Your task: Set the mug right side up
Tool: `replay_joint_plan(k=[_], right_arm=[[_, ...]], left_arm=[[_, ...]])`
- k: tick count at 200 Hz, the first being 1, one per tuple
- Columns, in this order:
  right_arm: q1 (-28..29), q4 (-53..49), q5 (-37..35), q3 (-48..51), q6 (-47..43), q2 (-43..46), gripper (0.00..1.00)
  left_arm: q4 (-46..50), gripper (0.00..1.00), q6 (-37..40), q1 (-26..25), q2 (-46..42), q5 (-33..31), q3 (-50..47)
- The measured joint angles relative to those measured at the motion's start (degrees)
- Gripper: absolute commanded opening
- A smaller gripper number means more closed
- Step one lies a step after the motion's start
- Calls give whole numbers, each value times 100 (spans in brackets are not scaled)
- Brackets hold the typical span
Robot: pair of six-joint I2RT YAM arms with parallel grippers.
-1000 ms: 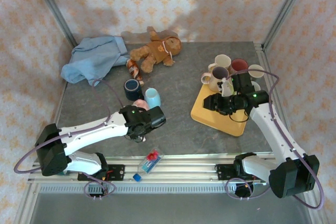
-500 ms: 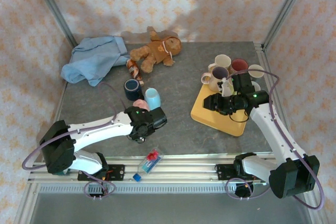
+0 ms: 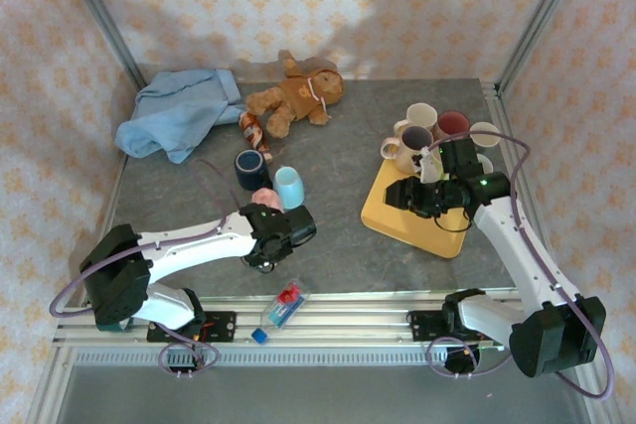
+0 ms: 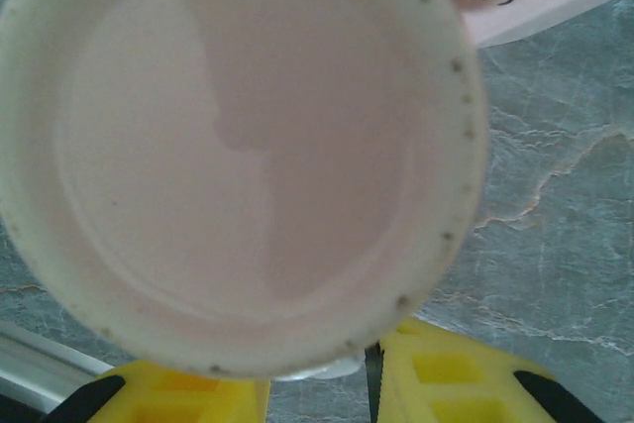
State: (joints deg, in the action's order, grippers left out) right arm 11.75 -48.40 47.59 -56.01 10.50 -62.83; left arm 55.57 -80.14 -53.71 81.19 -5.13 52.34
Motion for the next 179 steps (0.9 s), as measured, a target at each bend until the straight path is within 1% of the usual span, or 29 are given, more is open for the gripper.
replay_joint_plan(k=[43,75,145,179], right_arm=[[0,-2,0,0,0,0,48],[0,-2,0,0,44,0,47],[0,4,0,0,208,44,47],[0,44,2,0,264,44,47]], left_arm=[[-212,27,-81,0,-437,-7,-326],[-332,26,-85,52,-636,-79,-398],[-557,26,-76,212,-769,-107,-619],[-619,24,-35,225,-769,-87,-715]])
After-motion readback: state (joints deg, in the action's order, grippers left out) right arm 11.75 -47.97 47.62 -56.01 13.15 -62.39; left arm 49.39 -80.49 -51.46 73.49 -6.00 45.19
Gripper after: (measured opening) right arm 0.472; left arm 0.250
